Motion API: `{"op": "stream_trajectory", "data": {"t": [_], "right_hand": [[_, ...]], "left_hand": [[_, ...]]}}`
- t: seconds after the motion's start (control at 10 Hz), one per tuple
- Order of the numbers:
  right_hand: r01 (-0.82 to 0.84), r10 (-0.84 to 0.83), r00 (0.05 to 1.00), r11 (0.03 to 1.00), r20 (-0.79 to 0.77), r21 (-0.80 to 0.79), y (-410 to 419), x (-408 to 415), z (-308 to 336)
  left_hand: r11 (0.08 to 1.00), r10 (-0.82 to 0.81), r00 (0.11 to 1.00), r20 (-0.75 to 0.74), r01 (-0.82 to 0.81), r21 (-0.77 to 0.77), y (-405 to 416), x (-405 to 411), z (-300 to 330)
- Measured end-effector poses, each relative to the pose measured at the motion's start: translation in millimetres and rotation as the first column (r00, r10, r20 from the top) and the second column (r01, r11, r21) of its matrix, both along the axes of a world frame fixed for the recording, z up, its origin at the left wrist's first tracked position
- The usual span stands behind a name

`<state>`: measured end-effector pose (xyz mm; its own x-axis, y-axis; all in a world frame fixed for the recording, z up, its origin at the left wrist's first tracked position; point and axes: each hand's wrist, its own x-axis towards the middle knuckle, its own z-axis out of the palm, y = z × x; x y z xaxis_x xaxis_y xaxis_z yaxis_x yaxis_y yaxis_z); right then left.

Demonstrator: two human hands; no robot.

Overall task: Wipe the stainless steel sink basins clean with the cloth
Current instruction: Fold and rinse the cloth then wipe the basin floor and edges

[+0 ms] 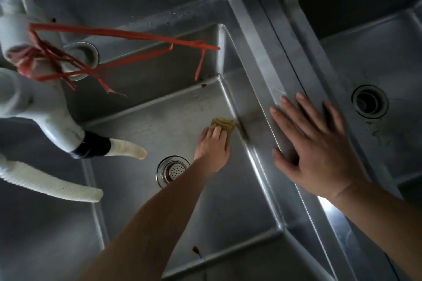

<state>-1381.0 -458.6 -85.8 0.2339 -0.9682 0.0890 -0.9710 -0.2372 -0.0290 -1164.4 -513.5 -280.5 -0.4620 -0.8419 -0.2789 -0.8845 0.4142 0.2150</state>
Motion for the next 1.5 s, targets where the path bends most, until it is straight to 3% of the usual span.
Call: {"op": "stream_trajectory", "data": {"t": [0.2,0.4,0.6,0.9,1.1,1.2,1.5], "right_hand": [[-0.001,0.001,1.000,1.000,-0.006,0.004,0.0,-0.8,-2.0],[-0.005,0.005,1.000,1.000,-0.017,0.009,-0.3,0.1,-0.5],[-0.005,0.005,1.000,1.000,-0.014,0.009,-0.8,1.1,1.7],[-0.015,0.015,1.000,1.000,-0.001,0.022,-1.6,0.4,1.5],[-0.010,0.010,1.000,1.000,0.005,0.030,-1.7,1.3,3.1],[-0.010,0.010,1.000,1.000,0.015,0.028,-1.5,1.2,2.6],[-0.014,0.013,1.000,1.000,0.025,0.021,-1.1,-1.2,1.5]], "left_hand": [[0.995,0.041,0.996,0.078,-0.048,0.082,-4.3,0.8,-15.9],[0.995,0.063,0.985,0.163,-0.075,0.070,-75.0,-9.6,-5.0],[0.992,0.086,0.974,0.208,-0.103,0.074,-84.1,14.6,-4.3],[0.978,0.179,0.904,0.388,-0.206,0.030,-111.2,49.0,-12.8],[0.863,0.462,0.817,0.345,-0.504,0.041,-91.8,64.1,-16.1],[0.738,0.635,0.709,0.307,-0.674,0.032,-80.2,96.3,-14.9],[0.505,0.839,0.498,0.219,-0.863,0.025,-72.3,159.9,-11.3]]}}
